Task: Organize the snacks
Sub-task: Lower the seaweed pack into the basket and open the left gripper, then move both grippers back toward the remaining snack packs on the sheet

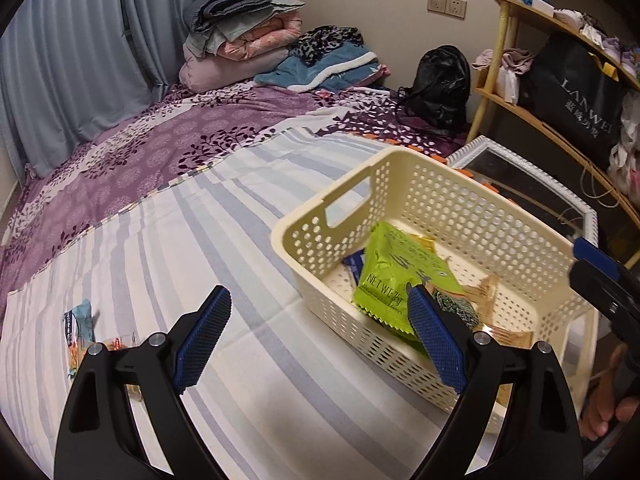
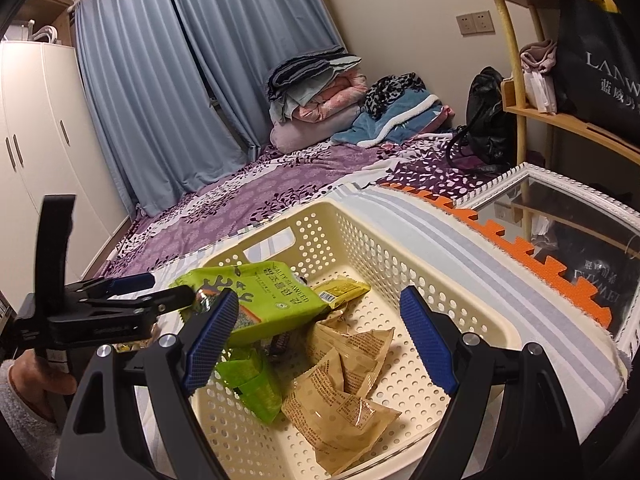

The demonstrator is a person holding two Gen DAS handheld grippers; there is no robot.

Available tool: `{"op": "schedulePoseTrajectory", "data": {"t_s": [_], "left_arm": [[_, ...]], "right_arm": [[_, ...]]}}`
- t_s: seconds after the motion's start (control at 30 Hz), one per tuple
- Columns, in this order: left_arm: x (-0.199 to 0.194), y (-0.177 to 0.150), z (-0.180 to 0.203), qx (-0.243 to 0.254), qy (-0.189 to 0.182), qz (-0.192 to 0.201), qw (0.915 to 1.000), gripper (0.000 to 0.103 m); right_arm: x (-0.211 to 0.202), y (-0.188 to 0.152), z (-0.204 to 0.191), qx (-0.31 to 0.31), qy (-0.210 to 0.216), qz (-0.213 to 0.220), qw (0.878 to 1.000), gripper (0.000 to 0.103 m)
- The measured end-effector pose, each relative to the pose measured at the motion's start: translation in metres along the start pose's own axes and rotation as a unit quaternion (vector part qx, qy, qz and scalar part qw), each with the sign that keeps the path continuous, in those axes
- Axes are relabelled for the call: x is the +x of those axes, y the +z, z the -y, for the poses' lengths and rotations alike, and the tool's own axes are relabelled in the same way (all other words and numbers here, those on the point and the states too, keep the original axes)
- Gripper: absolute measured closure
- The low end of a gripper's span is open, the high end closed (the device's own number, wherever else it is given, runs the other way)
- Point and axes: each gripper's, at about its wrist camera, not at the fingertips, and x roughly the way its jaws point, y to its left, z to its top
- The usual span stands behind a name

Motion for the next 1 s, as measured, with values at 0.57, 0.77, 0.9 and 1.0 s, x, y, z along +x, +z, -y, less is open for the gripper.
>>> {"op": "schedulePoseTrajectory", "data": {"t_s": [0.57, 0.77, 0.9, 1.0], "left_arm": [[0.008, 0.010, -0.016, -0.011, 0.036, -0.001, 0.9993, 0.012], [-0.005, 0.007, -0.021, -0.022, 0.028, 0.006, 0.9994, 0.009], [-0.012, 0.002, -0.030, -0.039, 0.026, 0.008, 0.9989, 0.004], [-0.014, -0.004, -0.040, -0.053, 0.026, 0.001, 0.9982, 0.004]], "right_arm": [[-0.002, -0.003, -0.021, -0.015, 0.015, -0.007, 1.000, 0.021], [-0.002, -0.004, -0.034, -0.026, 0.022, -0.007, 0.999, 0.016], [-0.002, -0.004, -0.042, -0.032, 0.026, -0.010, 0.999, 0.010], [-0.001, -0.004, -0.049, -0.036, 0.029, -0.013, 0.999, 0.008]]}}
